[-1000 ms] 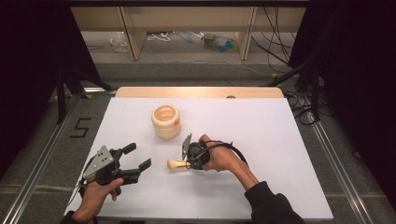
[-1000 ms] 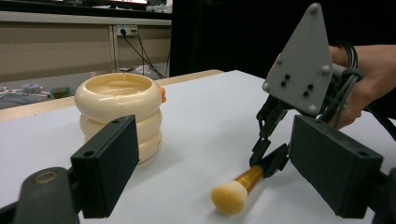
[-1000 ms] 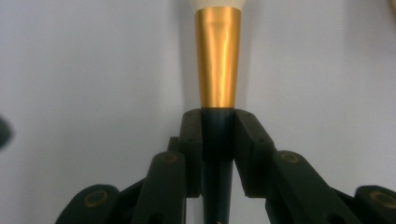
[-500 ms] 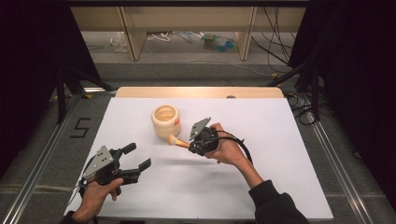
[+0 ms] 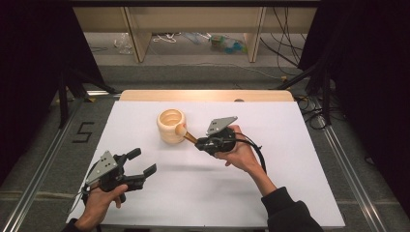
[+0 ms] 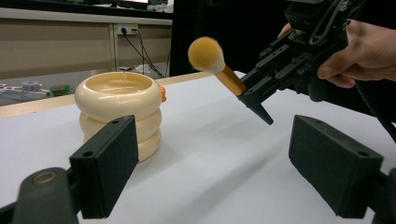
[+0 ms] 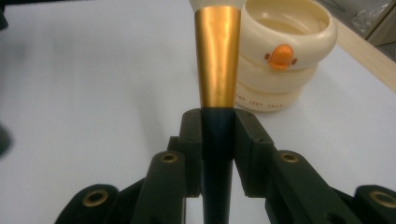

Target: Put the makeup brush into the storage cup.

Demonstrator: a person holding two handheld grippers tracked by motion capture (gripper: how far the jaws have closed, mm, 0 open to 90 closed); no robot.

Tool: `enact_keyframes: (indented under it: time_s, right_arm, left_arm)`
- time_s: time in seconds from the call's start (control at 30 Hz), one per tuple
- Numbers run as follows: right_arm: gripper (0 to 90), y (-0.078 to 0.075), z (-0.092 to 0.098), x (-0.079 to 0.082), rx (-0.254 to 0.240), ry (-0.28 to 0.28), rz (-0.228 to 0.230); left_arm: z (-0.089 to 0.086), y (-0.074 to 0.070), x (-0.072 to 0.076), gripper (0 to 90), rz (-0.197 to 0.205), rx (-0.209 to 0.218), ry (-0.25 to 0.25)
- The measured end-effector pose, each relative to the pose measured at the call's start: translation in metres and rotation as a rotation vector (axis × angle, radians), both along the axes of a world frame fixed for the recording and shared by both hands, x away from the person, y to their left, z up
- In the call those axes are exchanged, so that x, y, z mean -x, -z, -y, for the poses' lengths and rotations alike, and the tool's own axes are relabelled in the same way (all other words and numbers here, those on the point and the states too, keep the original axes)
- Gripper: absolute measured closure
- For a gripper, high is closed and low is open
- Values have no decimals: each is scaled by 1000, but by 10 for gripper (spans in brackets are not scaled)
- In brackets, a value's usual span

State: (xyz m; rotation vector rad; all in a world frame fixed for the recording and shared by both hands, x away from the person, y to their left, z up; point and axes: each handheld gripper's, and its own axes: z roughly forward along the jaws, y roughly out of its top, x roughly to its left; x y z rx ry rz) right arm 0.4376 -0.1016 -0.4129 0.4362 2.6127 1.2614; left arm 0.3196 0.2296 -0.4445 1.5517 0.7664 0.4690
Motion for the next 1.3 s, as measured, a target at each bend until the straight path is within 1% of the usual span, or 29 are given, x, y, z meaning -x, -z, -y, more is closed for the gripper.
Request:
enact_keyframes:
  time_s: [0.07,0.1,0.13,0.27,0.33,0.4,0.47,0.5,0.53,0.57,0.6,0.67,0.7,0.73,0.77,0.8,0.93,0.97,1.07,1.1,1.17,1.3]
  right_arm:
    - [743,0,4,2,-34,7,8]
    - [744,0,5,3,-38,10,7]
    - [743,0,6,4,-45,15,16]
    - [743,-2,10,9,-84,24,30]
    - [743,-4,9,13,-100,20,42]
    - [743,-6,8,16,-113,11,33]
    - [743,-6,7,19,-116,10,38]
    - [743,-6,6,20,-123,9,40]
    - [743,-6,7,21,-128,4,28]
    - [743,-4,6,23,-134,8,31]
    - [743,-4,6,24,-133,0,23]
    - [743,-2,5,27,-143,-2,32]
    - [743,-2,4,29,-147,-8,22]
    - [743,-2,3,30,-151,-9,22]
    - [743,-2,3,31,-153,-16,23]
    - [743,-1,1,32,-159,-14,32]
    - [743,-2,-4,38,-176,-36,33]
    - [743,-1,-5,39,-177,-38,39]
    - [743,-1,-8,42,-178,-53,30]
    - [743,0,-8,42,-179,-58,26]
    - [743,1,-11,44,-194,-65,24]
    - [743,4,-15,49,-186,-83,13]
  left_arm:
    - [0,0,-1,158,-8,7,-1]
    - [0,0,-1,158,-14,12,1]
    - [0,1,-2,158,-28,26,-3]
    - [3,1,-4,157,-45,48,-1]
    - [5,2,-5,157,-49,45,3]
    - [8,2,-6,158,-60,42,17]
    - [11,1,-7,159,-61,47,25]
    - [12,0,-7,159,-58,51,24]
    - [13,0,-7,159,-55,55,25]
    - [14,-1,-7,159,-48,58,30]
    - [16,-1,-7,159,-46,66,38]
    - [18,-2,-7,158,-34,62,44]
    - [19,-2,-7,158,-35,59,49]
    - [20,-2,-7,157,-29,53,51]
    - [22,-2,-7,157,-21,59,57]
    - [23,-3,-6,157,-20,47,56]
    - [28,-4,-6,158,-18,45,71]
    - [29,-4,-6,158,-12,45,71]
    - [32,-5,-6,158,-6,39,78]
    - [34,-5,-6,159,-9,39,72]
    - [35,-4,-7,160,-10,38,73]
    - [38,-4,-9,174,-13,39,73]
